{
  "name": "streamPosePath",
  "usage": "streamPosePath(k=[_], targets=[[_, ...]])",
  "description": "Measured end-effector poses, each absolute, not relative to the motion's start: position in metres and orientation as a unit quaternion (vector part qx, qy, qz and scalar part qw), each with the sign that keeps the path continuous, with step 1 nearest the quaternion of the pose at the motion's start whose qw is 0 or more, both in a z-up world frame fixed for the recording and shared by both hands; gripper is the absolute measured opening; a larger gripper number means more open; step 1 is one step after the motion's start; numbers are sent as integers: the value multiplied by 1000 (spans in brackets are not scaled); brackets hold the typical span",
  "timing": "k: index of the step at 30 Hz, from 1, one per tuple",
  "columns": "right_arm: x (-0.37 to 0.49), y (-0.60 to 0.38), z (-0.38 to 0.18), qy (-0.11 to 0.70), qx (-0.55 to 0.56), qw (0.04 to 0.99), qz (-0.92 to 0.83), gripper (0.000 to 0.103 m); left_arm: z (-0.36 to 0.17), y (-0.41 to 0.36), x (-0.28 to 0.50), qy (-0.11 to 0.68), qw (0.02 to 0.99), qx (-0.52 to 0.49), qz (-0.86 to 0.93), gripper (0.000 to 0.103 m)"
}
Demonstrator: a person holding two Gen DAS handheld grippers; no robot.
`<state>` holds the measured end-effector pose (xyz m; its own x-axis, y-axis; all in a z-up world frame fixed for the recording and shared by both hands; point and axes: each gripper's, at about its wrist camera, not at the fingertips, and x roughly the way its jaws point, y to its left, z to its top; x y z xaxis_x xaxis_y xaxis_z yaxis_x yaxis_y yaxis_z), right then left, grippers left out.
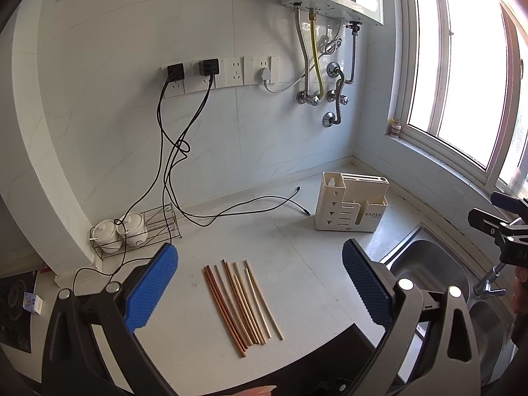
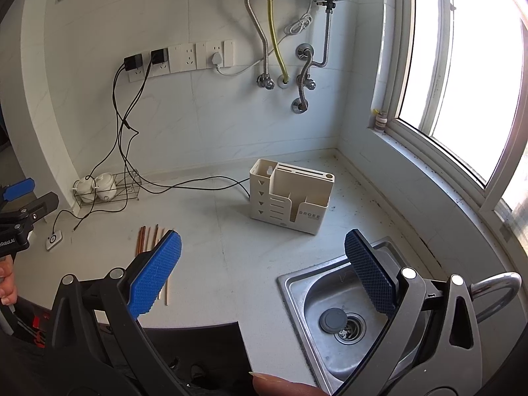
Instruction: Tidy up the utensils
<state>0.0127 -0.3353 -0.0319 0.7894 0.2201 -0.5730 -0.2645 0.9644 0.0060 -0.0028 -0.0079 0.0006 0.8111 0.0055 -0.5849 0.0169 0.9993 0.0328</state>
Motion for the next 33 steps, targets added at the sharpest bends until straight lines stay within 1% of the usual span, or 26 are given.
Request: streamPosePath(k=[33], targets=[[13,-334,-33,298,-38,945,127,95,0,-10,1,313,949,25,-16,98]])
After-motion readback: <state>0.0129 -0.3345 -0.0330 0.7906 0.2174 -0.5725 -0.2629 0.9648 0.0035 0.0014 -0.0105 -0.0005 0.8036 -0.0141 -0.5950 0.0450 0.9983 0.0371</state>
